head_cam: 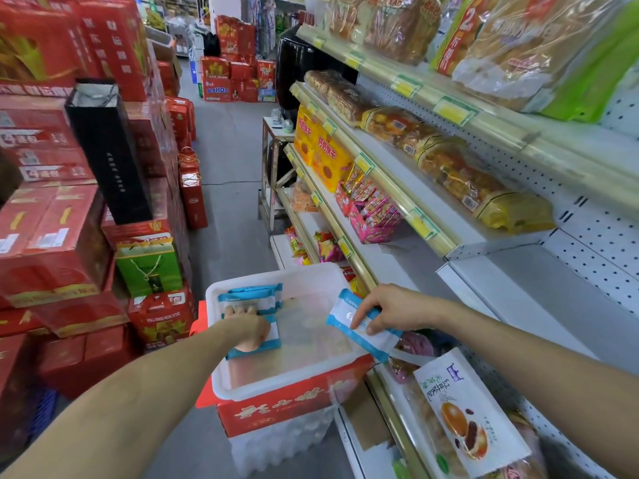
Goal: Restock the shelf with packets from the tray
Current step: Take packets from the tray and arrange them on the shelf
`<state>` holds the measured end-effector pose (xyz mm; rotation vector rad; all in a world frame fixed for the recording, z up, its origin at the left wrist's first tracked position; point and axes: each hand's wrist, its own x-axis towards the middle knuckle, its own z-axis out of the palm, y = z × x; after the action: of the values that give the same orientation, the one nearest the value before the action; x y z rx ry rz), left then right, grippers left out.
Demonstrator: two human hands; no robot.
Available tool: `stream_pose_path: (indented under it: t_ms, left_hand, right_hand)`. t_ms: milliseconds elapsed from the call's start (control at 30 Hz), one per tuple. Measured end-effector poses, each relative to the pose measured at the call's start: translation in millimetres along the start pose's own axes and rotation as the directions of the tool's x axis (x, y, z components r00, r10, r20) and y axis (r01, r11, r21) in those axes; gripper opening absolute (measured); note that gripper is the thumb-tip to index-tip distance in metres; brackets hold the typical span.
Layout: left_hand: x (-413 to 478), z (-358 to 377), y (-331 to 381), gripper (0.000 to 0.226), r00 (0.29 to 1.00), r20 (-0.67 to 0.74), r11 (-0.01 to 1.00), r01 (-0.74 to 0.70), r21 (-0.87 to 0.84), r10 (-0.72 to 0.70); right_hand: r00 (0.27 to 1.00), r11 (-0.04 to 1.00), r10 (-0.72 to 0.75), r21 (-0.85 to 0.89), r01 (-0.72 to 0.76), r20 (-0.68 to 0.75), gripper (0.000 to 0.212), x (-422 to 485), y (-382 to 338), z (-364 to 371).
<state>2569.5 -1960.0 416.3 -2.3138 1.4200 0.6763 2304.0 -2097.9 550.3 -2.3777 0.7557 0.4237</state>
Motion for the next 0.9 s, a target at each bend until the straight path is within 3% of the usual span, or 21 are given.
stream_pose_path:
  t_ms: [100, 233, 433, 633, 800, 900]
  left_hand:
    - [-0.2, 5.1, -6.7, 0.049, 0.997, 0.057, 0.999, -0.046, 0.002, 0.046]
    - [-2.7, 13.7, -21.0, 0.017, 0.978, 0.077, 0.976, -0.184, -0.114, 0.193]
    - [-33.9, -40.4, -20.4, 0.031, 0.934, 0.047, 0.918, -0.338, -0.209, 0.355]
    - [-84.7, -142.5, 1.2, 0.054, 0.869, -0.045, 0.851, -0.492, -0.183, 0.493]
    - [-139.1, -232.5, 22.7, 0.059, 0.827, -0.081, 0.796, -0.559, -0.23, 0.557]
    - [-175.1, -285.8, 38.1, 0.063, 0.786, -0.128, 0.776, -0.617, -0.13, 0.604]
  right_hand:
    - [1.0, 1.0, -0.001, -0.007, 0.001, 0.004, 0.025, -4.4, -3.8, -0.3]
    - [1.0, 0.999, -0.015, -0.033, 0.015, 0.012, 0.025, -13.8, -8.8, -6.3]
    - [0.999, 0.998, -0.035, -0.056, 0.032, -0.042, 0.025, -35.0, -16.8, -33.5]
    - [0.994, 0.991, -0.071, -0.122, 0.06, -0.083, 0.03, -70.2, -29.9, -84.3]
    - [0.986, 0.985, -0.091, -0.157, 0.069, -0.142, 0.034, -112.4, -43.2, -139.7]
    - [0.974, 0.972, -0.1, -0.227, 0.053, -0.201, 0.036, -144.1, -50.2, -172.2]
